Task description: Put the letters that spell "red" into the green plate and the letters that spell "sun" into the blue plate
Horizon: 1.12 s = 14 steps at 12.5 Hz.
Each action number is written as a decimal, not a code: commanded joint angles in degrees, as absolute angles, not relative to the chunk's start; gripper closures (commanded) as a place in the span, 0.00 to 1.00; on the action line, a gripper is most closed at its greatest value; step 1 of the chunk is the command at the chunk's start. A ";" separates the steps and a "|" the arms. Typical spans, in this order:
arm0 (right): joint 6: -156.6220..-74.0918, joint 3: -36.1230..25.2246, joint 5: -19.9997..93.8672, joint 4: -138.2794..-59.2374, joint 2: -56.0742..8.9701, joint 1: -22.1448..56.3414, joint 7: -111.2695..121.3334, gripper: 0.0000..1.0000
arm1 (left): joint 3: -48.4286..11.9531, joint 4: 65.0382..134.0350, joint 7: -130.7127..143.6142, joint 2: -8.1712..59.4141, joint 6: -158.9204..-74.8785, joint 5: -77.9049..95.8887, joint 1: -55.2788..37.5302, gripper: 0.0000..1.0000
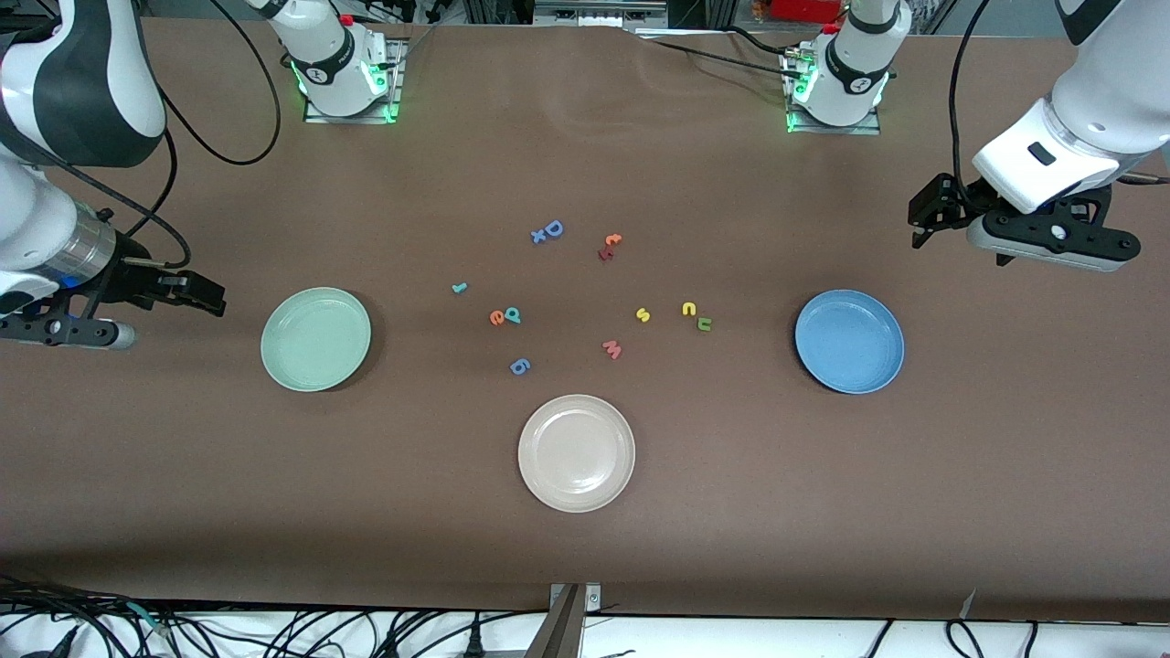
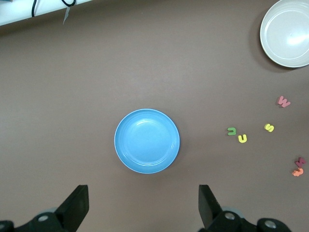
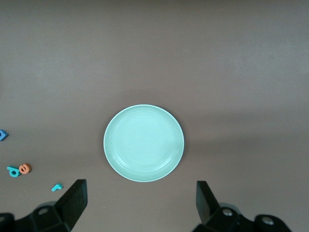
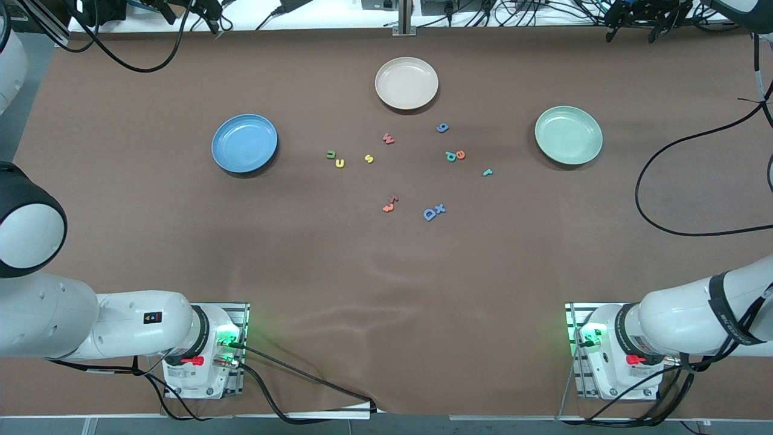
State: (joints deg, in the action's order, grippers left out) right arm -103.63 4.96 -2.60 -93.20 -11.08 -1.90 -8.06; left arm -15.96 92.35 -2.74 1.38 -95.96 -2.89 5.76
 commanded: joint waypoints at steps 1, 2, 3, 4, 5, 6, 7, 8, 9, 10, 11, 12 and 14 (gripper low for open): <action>-103.71 5.45 -1.58 -93.87 -10.37 -2.46 -8.44 0.00 | -16.00 90.62 -2.81 2.20 -94.66 -4.22 6.07 0.00; -103.80 5.45 -1.50 -93.87 -10.37 -2.46 -8.44 0.00 | -16.43 90.62 -2.90 2.11 -94.66 -4.74 6.06 0.00; -103.80 5.45 -1.58 -93.87 -10.37 -2.46 -8.44 0.00 | -16.09 90.53 -2.90 1.94 -94.57 -4.66 6.06 0.00; -103.71 5.45 -1.50 -93.87 -10.37 -2.55 -8.18 0.00 | -15.56 90.53 -2.90 2.02 -94.48 -4.48 6.15 0.00; -103.88 5.45 -1.49 -93.87 -10.37 -2.55 -8.17 0.00 | -15.47 90.18 -2.90 1.93 -94.48 -4.13 6.24 0.00; -103.89 5.45 -1.49 -93.87 -10.37 -2.46 -8.43 0.00 | -15.56 89.74 -2.90 1.93 -94.48 -4.13 6.24 0.00; -104.15 5.45 -1.41 -93.78 -10.37 -2.46 -8.44 0.00 | -15.82 89.56 -2.99 1.93 -94.48 -4.22 6.24 0.00; -104.06 5.54 -1.41 -93.26 -10.46 -2.29 -8.52 0.00 | -15.82 89.56 -3.25 1.85 -94.48 -4.39 6.24 0.00; -104.06 5.54 -1.41 -93.25 -10.46 -2.20 -8.53 0.00 | -15.82 89.56 -3.25 1.85 -94.48 -4.39 6.24 0.00; -103.89 5.54 -1.41 -93.43 -10.72 -2.46 -8.09 0.00 | -15.73 89.56 -3.25 1.85 -94.48 -4.39 6.24 0.00; -103.63 5.36 -1.41 -93.34 -10.72 -2.55 -7.74 0.00 | -15.73 89.56 -3.25 1.76 -94.48 -4.57 6.24 0.00; -103.54 5.10 -1.41 -93.34 -10.46 -2.55 -7.56 0.00 | -15.73 89.56 -3.25 1.84 -94.48 -4.66 6.24 0.00; -103.97 5.10 -0.80 -93.08 -10.63 -2.55 -7.82 0.00 | -15.65 89.56 -3.25 1.85 -94.48 -4.66 6.24 0.00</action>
